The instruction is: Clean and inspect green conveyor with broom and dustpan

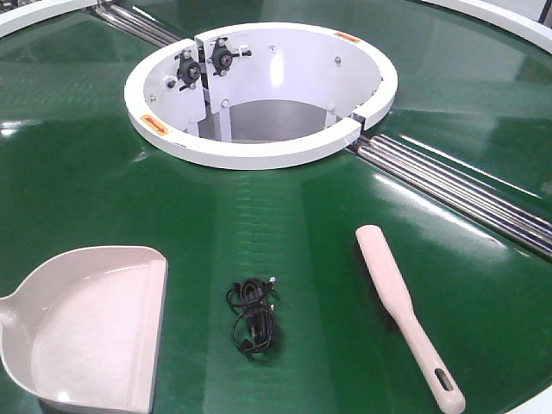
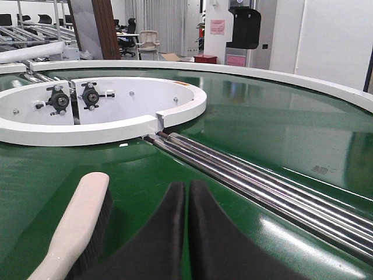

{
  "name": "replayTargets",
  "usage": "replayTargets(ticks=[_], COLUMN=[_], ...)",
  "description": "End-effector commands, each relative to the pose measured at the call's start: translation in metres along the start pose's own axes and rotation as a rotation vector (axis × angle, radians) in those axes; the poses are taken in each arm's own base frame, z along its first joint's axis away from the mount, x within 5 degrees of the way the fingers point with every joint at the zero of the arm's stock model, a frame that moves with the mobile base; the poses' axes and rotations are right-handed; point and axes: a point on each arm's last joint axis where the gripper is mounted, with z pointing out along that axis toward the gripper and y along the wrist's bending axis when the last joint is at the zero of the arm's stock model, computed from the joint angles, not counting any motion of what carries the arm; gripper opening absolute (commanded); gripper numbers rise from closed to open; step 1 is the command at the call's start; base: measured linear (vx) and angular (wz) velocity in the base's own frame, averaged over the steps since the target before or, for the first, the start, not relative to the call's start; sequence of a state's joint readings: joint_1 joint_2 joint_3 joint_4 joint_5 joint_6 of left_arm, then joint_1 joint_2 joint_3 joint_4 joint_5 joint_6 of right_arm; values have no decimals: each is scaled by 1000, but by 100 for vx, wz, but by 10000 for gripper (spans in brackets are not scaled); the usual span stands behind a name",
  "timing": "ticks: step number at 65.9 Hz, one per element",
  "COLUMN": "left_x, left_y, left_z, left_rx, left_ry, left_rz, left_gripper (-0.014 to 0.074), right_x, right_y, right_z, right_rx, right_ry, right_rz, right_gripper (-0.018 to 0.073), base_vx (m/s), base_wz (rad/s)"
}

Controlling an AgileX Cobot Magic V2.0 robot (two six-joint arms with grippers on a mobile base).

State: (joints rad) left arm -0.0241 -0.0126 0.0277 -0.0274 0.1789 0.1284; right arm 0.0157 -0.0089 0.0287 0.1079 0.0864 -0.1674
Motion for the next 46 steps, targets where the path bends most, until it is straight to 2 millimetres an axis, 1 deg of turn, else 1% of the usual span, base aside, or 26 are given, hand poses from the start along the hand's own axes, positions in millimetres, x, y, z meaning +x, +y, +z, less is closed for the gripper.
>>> replayTargets(ticks=[1, 46], left_x=[0, 0], left_y=[0, 0], left_z=[0, 0], left_rx=[-10, -10], left_ry=[-66, -66], left_rz=[-15, -15], left_gripper=[-22, -22], right_x=[-3, -3], right_y=[-1, -1], right_z=[0, 0], right_rx=[21, 21], right_ry=[-66, -67], right_rz=[-8, -8], right_gripper=[-5, -5], base_vx=[0, 0], base_wz=[0, 0])
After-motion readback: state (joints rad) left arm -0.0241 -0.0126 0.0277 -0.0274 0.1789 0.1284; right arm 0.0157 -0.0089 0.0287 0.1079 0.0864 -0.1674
